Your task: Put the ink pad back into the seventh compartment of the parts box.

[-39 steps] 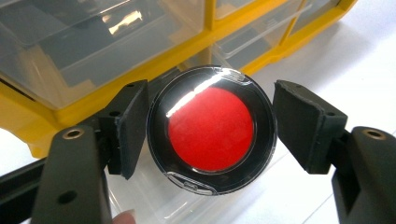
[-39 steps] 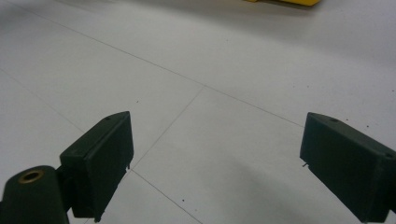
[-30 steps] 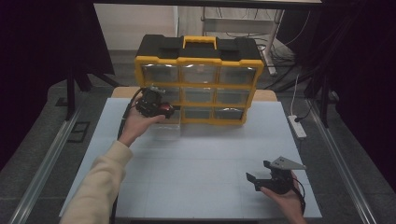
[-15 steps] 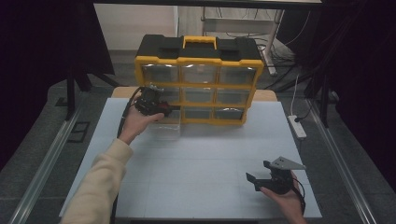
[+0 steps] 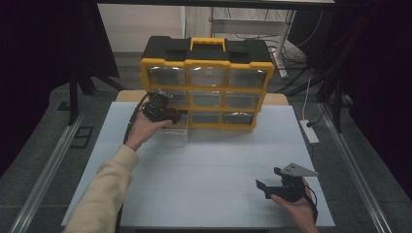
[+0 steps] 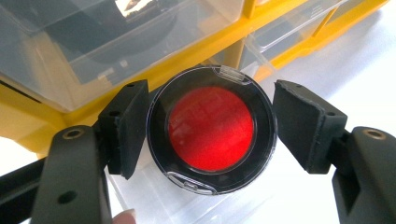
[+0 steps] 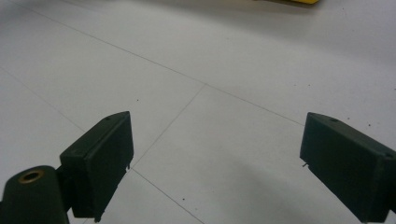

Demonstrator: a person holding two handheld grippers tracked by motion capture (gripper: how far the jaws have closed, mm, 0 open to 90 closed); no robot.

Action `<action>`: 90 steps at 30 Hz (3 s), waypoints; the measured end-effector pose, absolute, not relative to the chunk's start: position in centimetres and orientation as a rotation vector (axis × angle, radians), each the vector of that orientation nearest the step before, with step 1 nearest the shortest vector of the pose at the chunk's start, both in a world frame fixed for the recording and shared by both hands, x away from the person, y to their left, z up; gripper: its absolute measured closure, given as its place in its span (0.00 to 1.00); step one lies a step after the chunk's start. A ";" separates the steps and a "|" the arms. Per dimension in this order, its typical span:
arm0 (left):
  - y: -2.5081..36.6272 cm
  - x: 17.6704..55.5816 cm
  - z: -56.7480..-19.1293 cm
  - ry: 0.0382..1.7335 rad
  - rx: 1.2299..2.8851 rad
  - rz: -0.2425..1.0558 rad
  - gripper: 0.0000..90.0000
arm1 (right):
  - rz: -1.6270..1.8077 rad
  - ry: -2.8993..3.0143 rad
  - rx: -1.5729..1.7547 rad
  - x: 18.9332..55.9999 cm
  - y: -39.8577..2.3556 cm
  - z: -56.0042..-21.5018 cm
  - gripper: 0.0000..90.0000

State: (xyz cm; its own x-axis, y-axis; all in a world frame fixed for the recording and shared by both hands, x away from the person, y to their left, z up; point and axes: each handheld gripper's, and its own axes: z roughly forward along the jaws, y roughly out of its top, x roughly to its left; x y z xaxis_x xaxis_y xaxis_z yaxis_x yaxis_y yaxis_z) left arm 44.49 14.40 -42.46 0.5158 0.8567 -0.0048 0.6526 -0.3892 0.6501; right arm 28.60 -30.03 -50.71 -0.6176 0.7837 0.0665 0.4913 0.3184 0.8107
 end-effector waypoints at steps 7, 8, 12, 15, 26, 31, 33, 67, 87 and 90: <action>14.3 44.7 -43.2 1.240 2.174 0.429 0.33 | 1.199 2.250 1.142 28.6 -30.1 -50.7 0.11; 14.2 44.7 -43.3 1.241 2.176 0.427 0.33 | 1.199 2.250 1.142 28.6 -30.1 -50.7 0.11; 14.1 44.7 -43.6 1.236 2.190 0.415 0.33 | 1.199 2.250 1.142 28.6 -30.1 -50.7 0.11; 14.0 44.7 -43.6 1.239 2.192 0.413 0.33 | 1.198 2.250 1.142 28.6 -30.1 -50.7 0.11; 13.9 44.7 -43.6 1.238 2.188 0.412 0.33 | 1.199 2.250 1.141 28.6 -30.1 -50.7 0.11; 13.9 44.7 -43.6 1.238 2.182 0.417 0.32 | 1.199 2.250 1.141 28.6 -30.1 -50.7 0.11; 13.9 44.7 -43.6 1.239 2.168 0.428 0.25 | 1.199 2.250 1.141 28.6 -30.1 -50.7 0.11; 14.7 40.7 -38.3 1.120 2.033 0.459 0.16 | 1.220 2.258 1.131 29.0 -29.8 -50.7 0.11; 17.4 32.3 -42.5 1.077 2.059 0.421 0.16 | 1.198 2.251 1.139 28.9 -29.7 -50.7 0.11; 18.3 30.4 -44.0 1.087 2.063 0.407 0.16 | 1.201 2.252 1.140 28.9 -29.7 -50.7 0.11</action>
State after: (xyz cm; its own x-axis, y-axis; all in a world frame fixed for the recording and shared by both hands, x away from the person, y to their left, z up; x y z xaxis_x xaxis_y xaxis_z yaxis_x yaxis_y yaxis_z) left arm 30.45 18.32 -43.98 0.5874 0.8067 -0.0641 0.5659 -0.3529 0.7451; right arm 28.88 -29.73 -50.73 -0.6180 0.7833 0.0667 0.4919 0.3191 0.8101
